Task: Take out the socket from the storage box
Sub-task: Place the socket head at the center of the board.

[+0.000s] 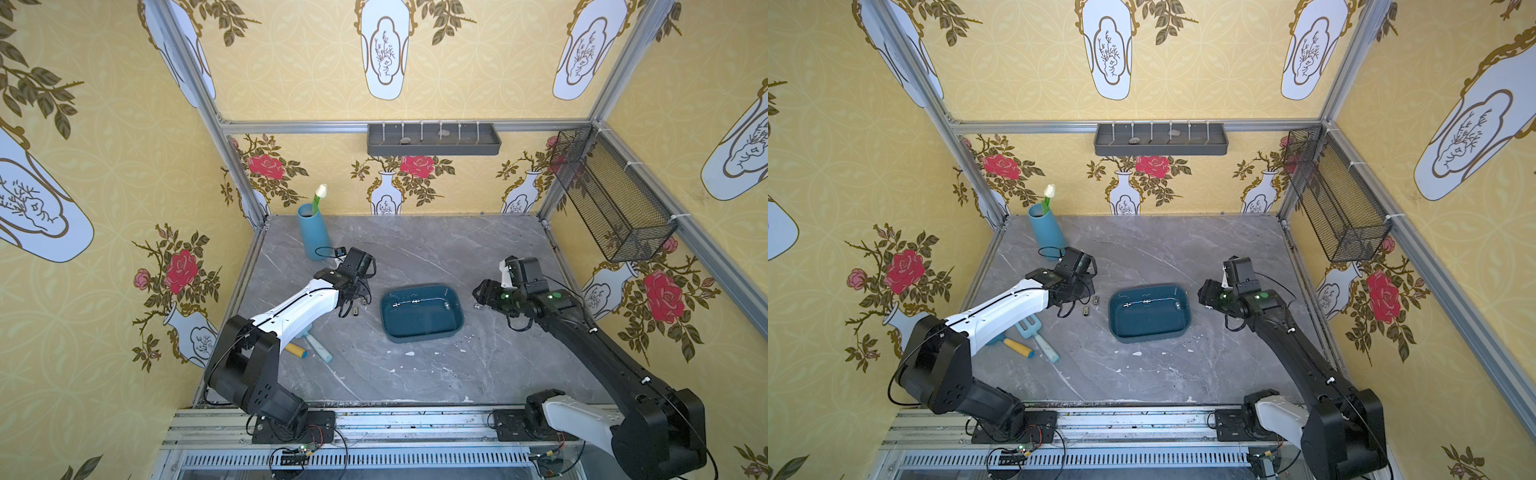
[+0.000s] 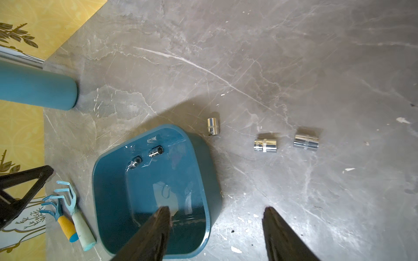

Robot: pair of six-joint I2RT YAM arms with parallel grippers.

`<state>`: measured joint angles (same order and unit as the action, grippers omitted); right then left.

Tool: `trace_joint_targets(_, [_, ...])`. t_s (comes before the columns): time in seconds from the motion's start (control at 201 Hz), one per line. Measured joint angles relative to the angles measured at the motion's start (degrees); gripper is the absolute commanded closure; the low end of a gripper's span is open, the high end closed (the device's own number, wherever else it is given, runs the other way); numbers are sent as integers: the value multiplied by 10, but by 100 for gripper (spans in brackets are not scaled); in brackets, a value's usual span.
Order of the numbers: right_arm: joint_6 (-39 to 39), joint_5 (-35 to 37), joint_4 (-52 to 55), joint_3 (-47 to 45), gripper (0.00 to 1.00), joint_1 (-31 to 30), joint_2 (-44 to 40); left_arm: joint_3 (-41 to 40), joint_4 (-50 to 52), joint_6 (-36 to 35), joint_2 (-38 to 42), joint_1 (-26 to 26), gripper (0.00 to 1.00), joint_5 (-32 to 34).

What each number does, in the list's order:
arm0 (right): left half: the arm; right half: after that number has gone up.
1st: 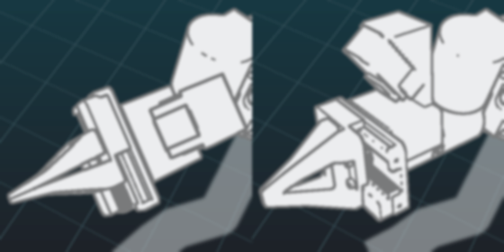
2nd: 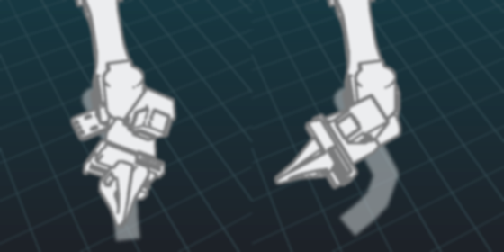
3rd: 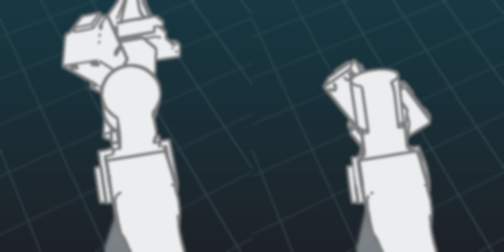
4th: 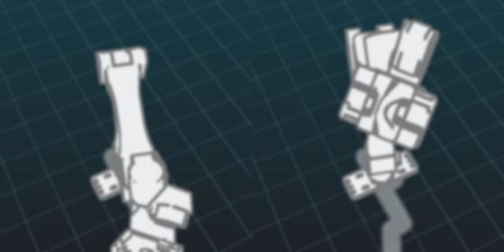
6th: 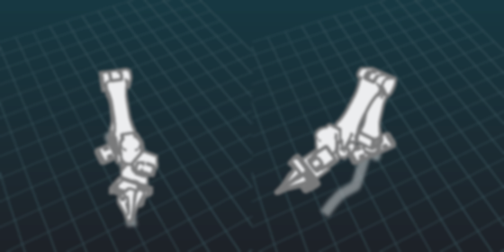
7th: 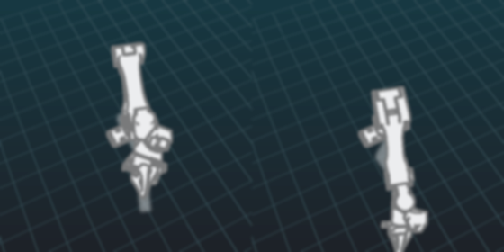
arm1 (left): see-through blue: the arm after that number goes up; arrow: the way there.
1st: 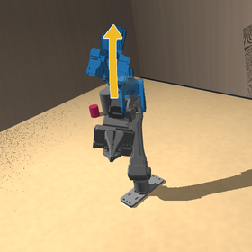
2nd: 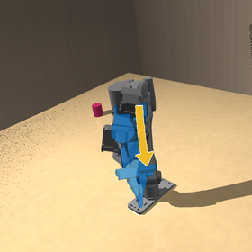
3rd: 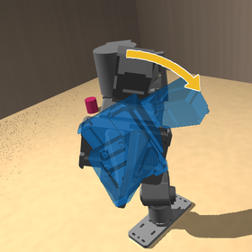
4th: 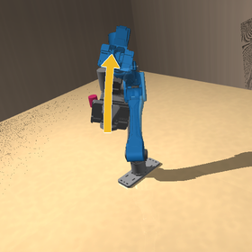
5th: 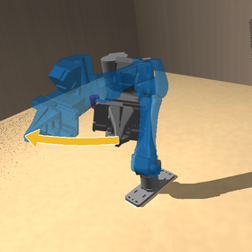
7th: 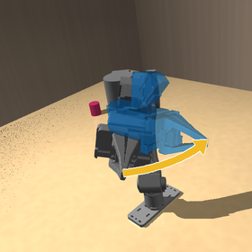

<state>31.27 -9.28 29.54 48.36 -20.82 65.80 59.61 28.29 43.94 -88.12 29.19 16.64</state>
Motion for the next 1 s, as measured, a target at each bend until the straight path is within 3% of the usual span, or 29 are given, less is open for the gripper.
trace_joint_targets(0.344, [17,26,-15,16,30,-62,35,-56,-50,-2,-41,-67,80,-27])
trace_joint_targets(0.996, [36,55,-44,43,30,-138,93,-80,-102,-2,-91,-79,81,-51])
